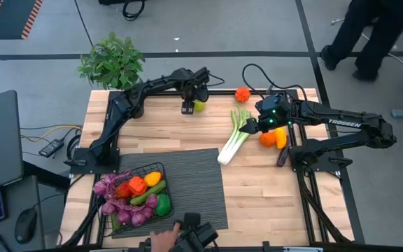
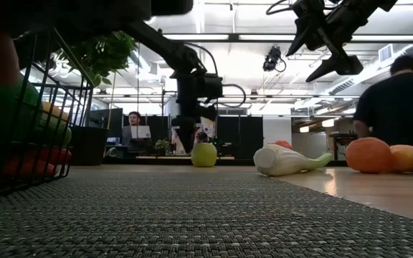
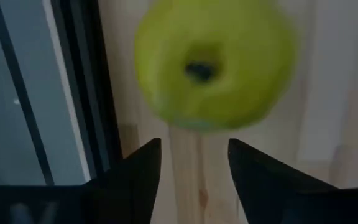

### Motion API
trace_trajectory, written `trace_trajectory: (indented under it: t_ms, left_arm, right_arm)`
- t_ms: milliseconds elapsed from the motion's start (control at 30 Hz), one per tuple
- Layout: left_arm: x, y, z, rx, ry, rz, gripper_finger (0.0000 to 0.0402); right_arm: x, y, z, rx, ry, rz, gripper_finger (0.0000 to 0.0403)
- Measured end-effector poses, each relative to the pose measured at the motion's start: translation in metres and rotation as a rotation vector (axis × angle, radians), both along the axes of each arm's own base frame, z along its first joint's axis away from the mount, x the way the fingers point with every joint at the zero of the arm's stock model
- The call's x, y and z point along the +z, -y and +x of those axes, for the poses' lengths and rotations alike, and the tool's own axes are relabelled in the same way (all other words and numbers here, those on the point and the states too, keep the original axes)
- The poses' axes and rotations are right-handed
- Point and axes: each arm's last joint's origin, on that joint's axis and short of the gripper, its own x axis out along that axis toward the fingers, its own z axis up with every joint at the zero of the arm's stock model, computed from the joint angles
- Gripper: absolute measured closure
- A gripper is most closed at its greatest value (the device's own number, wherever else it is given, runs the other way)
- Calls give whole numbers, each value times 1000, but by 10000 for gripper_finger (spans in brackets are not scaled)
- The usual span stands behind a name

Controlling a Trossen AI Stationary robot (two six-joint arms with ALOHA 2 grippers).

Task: Build produce basket
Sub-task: Put the yellow pear into the wire basket

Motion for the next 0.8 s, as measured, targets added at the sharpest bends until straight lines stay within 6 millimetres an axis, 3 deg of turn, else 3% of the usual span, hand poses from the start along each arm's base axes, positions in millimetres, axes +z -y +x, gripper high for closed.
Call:
trace_trajectory:
  t_ms: [167,400,567,800]
  left_arm:
    - [-3,-4,0,65,14,17,197]
    - [13,2,2,133,66,40,137]
    - [18,7,2,151,116,-50,98]
    - [20,5,4,173,185,-103,88]
  right_arm:
    - [0,-2,0,13,-1,8,85]
    - [-2,-2,-1,12,-23,0,85]
    - [-2,0,-1,2,-29,-26,85]
    - [-2,0,-1,-4,-30,-29,85]
